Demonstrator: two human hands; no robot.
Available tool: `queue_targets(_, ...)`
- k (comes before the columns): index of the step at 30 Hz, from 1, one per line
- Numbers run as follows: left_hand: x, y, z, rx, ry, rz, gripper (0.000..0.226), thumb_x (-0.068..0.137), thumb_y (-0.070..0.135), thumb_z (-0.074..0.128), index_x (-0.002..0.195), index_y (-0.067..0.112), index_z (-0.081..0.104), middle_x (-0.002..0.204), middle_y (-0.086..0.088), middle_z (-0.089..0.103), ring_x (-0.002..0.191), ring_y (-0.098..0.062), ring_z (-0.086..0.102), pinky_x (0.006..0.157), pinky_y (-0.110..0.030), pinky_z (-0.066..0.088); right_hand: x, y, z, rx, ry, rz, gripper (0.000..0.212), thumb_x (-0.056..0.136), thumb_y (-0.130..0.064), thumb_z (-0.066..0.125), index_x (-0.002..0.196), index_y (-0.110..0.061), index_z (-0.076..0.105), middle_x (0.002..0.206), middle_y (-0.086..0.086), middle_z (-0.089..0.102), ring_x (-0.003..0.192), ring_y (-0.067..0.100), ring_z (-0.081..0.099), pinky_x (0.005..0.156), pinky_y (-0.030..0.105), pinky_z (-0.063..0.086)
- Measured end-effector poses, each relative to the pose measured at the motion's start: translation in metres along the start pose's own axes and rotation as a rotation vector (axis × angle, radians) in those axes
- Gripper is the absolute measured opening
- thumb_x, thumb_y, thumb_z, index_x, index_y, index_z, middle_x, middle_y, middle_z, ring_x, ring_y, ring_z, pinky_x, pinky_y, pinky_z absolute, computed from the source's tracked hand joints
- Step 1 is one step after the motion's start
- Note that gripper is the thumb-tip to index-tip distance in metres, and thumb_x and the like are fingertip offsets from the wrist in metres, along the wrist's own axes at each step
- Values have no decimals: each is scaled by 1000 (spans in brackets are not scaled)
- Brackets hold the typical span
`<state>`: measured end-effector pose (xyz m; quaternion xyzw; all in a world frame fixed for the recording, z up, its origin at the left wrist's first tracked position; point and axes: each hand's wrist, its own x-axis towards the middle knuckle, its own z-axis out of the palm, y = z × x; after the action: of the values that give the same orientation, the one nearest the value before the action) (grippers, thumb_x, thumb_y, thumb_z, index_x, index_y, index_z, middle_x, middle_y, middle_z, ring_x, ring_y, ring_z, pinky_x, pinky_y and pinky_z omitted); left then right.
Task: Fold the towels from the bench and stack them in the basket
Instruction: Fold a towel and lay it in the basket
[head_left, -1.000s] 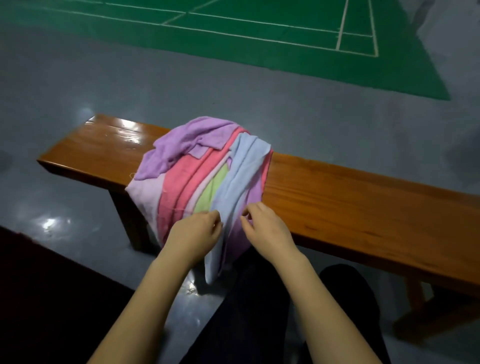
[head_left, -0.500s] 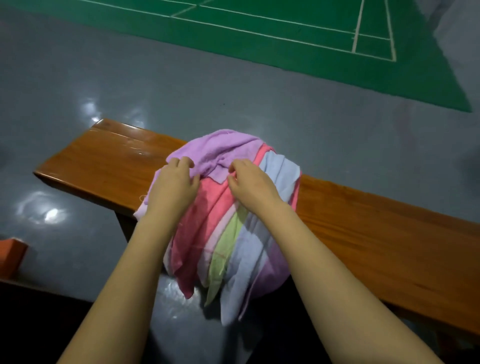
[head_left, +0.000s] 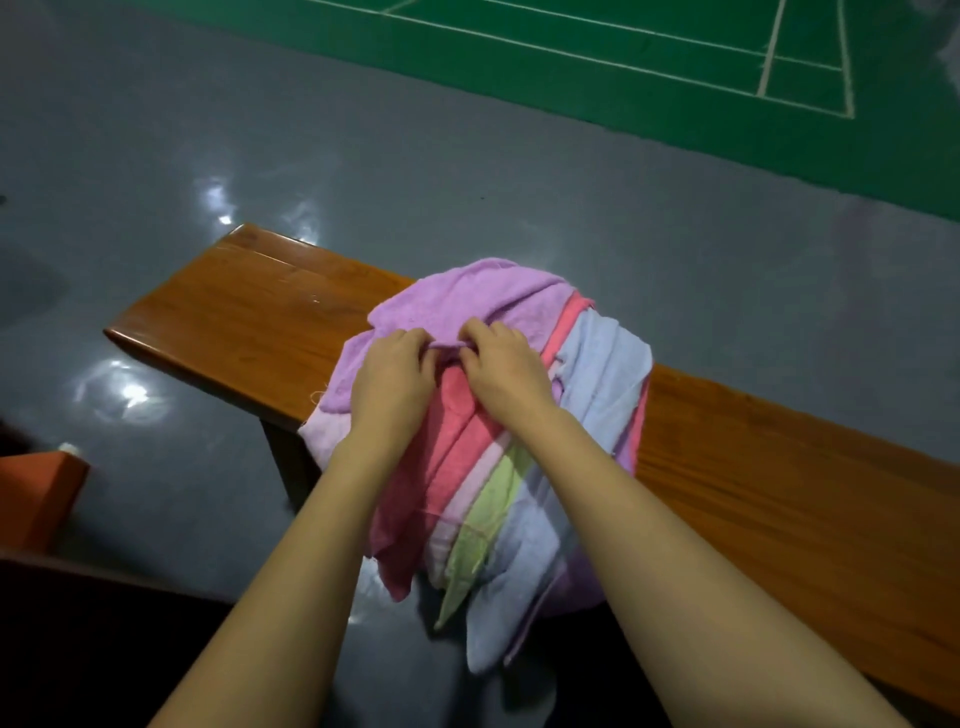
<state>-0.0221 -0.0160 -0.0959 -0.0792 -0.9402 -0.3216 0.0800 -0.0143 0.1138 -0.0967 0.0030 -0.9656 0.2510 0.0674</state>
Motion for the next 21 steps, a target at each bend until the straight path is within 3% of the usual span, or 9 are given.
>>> queue_targets(5, -9, 70, -24, -79, 89, 63, 21, 101, 23, 38, 103, 8, 52, 99, -18, 63, 91, -34, 57, 66, -32, 27, -13, -16, -46, 630, 200, 196, 9, 98, -10, 42, 97, -10, 52, 94, 17, 62, 87, 30, 58, 79, 40, 45)
queue_targets(7, -21, 106, -29, -147, 90, 149, 22, 101, 25, 37, 104, 9, 52, 101, -18, 62, 92, -34, 55, 66, -29, 27, -29, -15, -69, 1012, 315, 287, 20, 98, -3, 40, 84, -13, 51, 82, 10, 61, 76, 23, 59, 74, 35, 49)
queue_targets(9, -40, 133, -27, -231, 46, 234, 23, 101, 28, 37, 96, 12, 52, 98, -17, 63, 86, -32, 54, 74, -36, 37, -53, -7, -91, 1518, 320, 400, 28, 99, -8, 39, 75, -14, 51, 65, 1, 61, 61, 12, 59, 61, 24, 50)
queue_targets(11, -67, 149, -18, -308, -107, 264, 22, 101, 29, 40, 94, 13, 53, 93, -17, 66, 82, -32, 59, 73, -41, 42, -83, 12, -104, 1841, 245, 521, 30, 99, -25, 42, 73, -13, 53, 61, 1, 58, 60, 11, 57, 62, 21, 47)
queue_targets(13, -96, 154, -2, -289, -263, 324, 28, 98, 36, 43, 98, 12, 57, 92, -14, 69, 86, -32, 63, 72, -42, 46, -110, 31, -102, 1817, 213, 618, 21, 96, -25, 50, 79, -13, 56, 63, 1, 57, 60, 11, 57, 63, 22, 48)
queue_targets(15, -117, 148, 12, -247, -337, 321, 34, 93, 44, 42, 94, 16, 61, 88, -11, 69, 85, -29, 64, 69, -39, 46, -128, 45, -94, 1646, 242, 680, 10, 93, -6, 52, 86, -13, 54, 65, 2, 57, 54, 9, 57, 53, 18, 49)
queue_targets(18, -115, 124, 19, -260, -154, 114, 29, 95, 36, 49, 85, 11, 59, 88, -15, 65, 85, -33, 60, 74, -42, 43, -141, 54, -88, 1508, 277, 681, 28, 88, 15, 43, 86, -12, 50, 82, 7, 57, 67, 14, 56, 61, 21, 50)
queue_targets(19, -108, 112, 20, -246, -65, 34, 24, 94, 31, 52, 93, 8, 59, 96, -17, 62, 89, -35, 58, 80, -44, 43, -143, 53, -90, 1503, 278, 668, 31, 87, 18, 41, 85, -12, 50, 83, 8, 58, 69, 15, 56, 64, 23, 49)
queue_targets(21, -92, 89, 19, -106, -16, -118, 37, 93, 28, 56, 114, -2, 52, 113, -25, 56, 104, -40, 52, 92, -45, 39, -147, 49, -94, 1504, 278, 641, 33, 86, 19, 39, 83, -12, 49, 81, 8, 58, 69, 16, 54, 66, 25, 46)
